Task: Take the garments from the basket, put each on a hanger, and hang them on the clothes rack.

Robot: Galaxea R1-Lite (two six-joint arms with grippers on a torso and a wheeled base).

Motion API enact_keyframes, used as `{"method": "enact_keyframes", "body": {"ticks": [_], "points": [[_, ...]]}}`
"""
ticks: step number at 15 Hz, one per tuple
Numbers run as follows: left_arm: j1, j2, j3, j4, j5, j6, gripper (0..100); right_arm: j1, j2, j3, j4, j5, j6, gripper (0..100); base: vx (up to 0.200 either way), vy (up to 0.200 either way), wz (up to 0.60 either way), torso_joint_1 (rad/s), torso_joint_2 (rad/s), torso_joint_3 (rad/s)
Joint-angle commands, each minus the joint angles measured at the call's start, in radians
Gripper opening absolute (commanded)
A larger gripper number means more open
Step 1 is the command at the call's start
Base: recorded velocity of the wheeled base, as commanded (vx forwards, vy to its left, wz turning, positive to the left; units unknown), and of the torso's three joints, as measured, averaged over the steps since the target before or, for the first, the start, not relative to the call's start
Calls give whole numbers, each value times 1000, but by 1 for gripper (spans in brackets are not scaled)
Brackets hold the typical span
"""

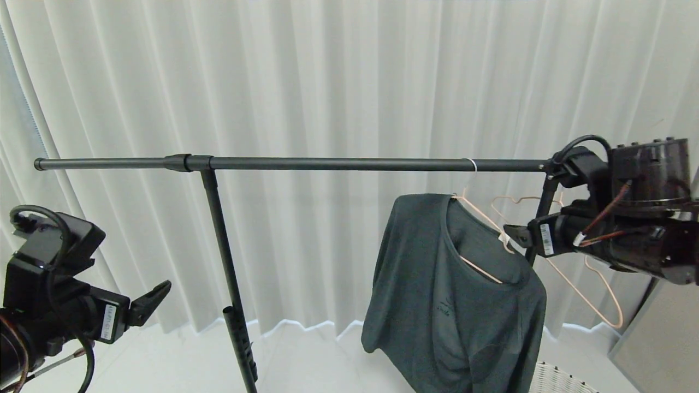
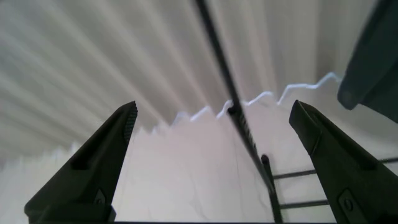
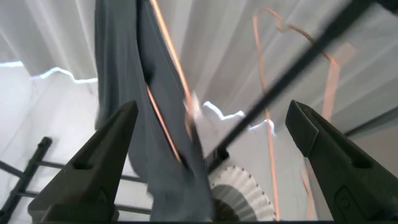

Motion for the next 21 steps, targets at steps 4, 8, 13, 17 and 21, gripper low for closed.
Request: {"method": "enact_keyframes", "body": {"ticks": [4, 8, 13, 17, 21], "points": [[9, -40, 67, -1, 82, -49, 100, -55, -281, 197, -1, -3, -11, 100, -50, 0, 0, 2, 1, -1], [9, -118, 208, -1, 83, -49, 100, -248, -365, 340, -2, -25, -178, 100, -200, 0, 0, 4, 1, 10], [33, -322, 381, 143, 112, -64, 100, -460, -495, 639, -1, -37, -215, 100, -200, 0, 0, -1, 0, 4], [27, -490, 375, 372, 114, -88, 100, -469, -592, 820, -1, -40, -215, 100, -150, 0, 0, 1, 3, 5], [27, -404, 377, 372, 141, -131, 100, -471, -761, 894, 157, -60, -189, 100, 0, 0, 0, 0, 0, 0]]}}
